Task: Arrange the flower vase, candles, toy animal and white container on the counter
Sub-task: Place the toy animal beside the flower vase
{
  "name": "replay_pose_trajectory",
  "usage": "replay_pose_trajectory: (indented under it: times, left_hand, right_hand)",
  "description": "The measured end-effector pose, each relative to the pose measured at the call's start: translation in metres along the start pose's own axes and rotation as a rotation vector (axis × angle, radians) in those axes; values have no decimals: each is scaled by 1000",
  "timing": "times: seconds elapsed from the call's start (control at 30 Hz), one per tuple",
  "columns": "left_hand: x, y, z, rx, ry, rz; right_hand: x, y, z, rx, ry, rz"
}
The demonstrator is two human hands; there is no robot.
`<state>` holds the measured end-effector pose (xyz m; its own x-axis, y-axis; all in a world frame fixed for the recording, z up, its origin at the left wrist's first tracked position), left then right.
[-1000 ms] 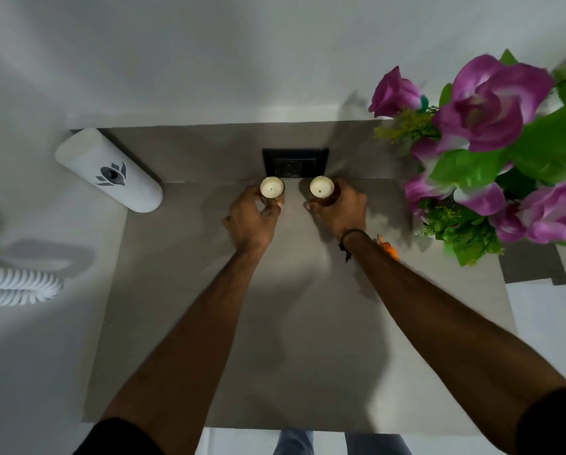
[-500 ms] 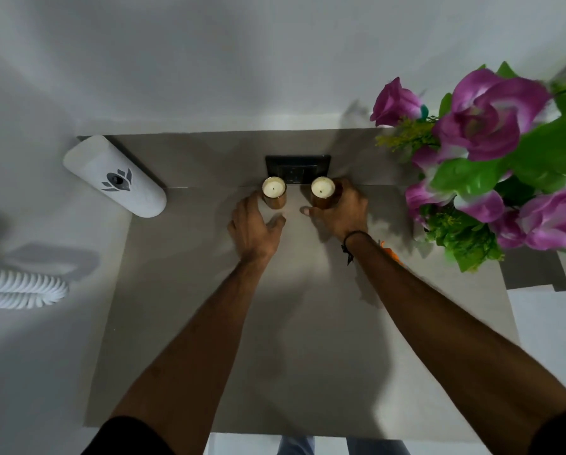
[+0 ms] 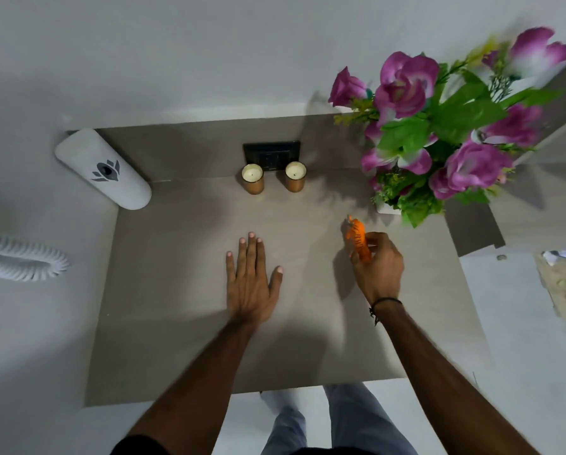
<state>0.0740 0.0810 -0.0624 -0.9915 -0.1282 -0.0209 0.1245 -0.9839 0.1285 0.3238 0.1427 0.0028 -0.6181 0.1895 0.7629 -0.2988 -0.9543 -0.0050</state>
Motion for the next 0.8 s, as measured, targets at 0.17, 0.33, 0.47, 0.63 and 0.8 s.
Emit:
replay_pose_trajectory:
  times: [0.17,0.33,0.47,0.63,0.8]
  left_hand:
    - [-1,-1,0,1,-30,9]
    - [-2,-3,-2,-36,-32,14]
    - [1,-3,-6,-66,-3,22]
    - [1,-4,-8,-85,6,28]
    - [0,-3,-3,-90,-2,33]
  right_hand:
    - [20,-30,-17,-16,-64,-32]
    - [44,-79,-45,-5,-12,-109]
    - [46,-98,-60,-7,8,-152]
    - [42,-104,-65,-1,18,-209]
    - [51,-71,-45,-46,-32,-45]
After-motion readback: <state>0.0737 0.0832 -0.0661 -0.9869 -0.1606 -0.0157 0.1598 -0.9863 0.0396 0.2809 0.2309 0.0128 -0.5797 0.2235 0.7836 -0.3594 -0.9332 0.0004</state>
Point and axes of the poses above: each hand's wrist, its own y-axis away from the middle knuckle, its own z-axis out of the back of the hand, x = y × z, the point moved 3 cm from there along -y, towards the middle knuckle, and after that the axes turned 9 degrees about -y, right-handed, at the moved point
